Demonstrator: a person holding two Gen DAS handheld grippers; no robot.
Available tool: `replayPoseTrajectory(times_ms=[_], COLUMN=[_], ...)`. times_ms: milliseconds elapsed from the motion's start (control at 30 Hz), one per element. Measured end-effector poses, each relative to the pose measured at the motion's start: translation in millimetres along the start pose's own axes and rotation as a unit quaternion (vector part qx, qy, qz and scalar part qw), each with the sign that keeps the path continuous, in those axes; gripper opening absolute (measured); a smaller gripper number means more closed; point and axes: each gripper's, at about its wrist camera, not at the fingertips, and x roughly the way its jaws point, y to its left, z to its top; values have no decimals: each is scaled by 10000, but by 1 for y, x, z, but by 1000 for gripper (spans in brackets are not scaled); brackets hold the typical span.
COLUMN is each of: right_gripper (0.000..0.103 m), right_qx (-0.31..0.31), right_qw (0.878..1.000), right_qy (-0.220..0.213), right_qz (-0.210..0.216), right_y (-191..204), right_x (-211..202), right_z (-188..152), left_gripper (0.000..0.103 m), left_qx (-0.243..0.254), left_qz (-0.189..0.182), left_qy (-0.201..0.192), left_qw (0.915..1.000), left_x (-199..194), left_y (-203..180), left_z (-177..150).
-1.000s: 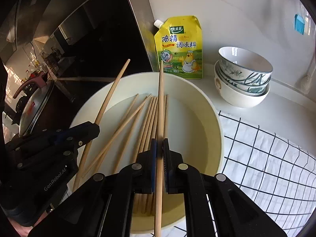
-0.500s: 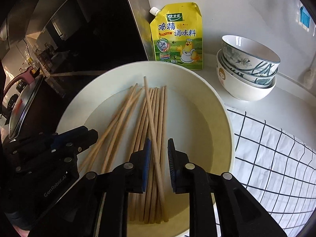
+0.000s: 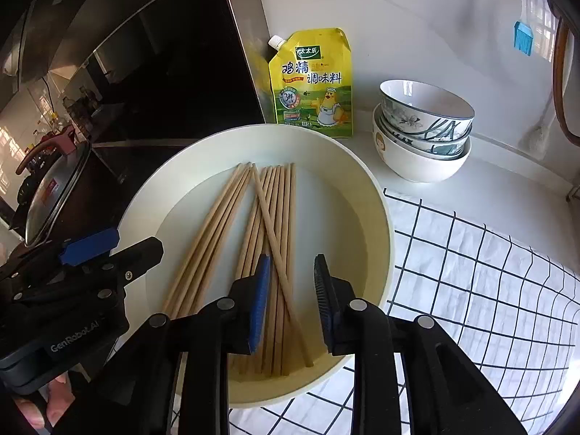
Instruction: Organize utensils
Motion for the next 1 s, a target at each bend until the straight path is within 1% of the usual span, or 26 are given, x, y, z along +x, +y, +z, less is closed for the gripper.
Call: replayPoseTrajectory(times_ms=[433, 600, 867, 1000], right_gripper=[28, 33, 33, 34], right_qx=[-12, -61, -82, -91], right_qw=[9998, 9997, 9996, 9995], right_qy=[-172, -203, -232, -263], right_qz=[-117, -129, -116, -153], right_y=[11, 16, 21, 22], right_x=[-27, -33, -39, -42], right_z=[-8, -11, -15, -16], left_gripper=[58, 58, 59, 61], left_qx=[-25, -9, 18, 31], left_qz=[145, 179, 209, 204], left_qy=[-231, -274, -334, -376], left_qw=[9996, 9995, 9992, 9991], left_x=[-30, -37, -46, -50], left_y=[7, 10, 11, 11], left_z=[-5, -8, -11, -12])
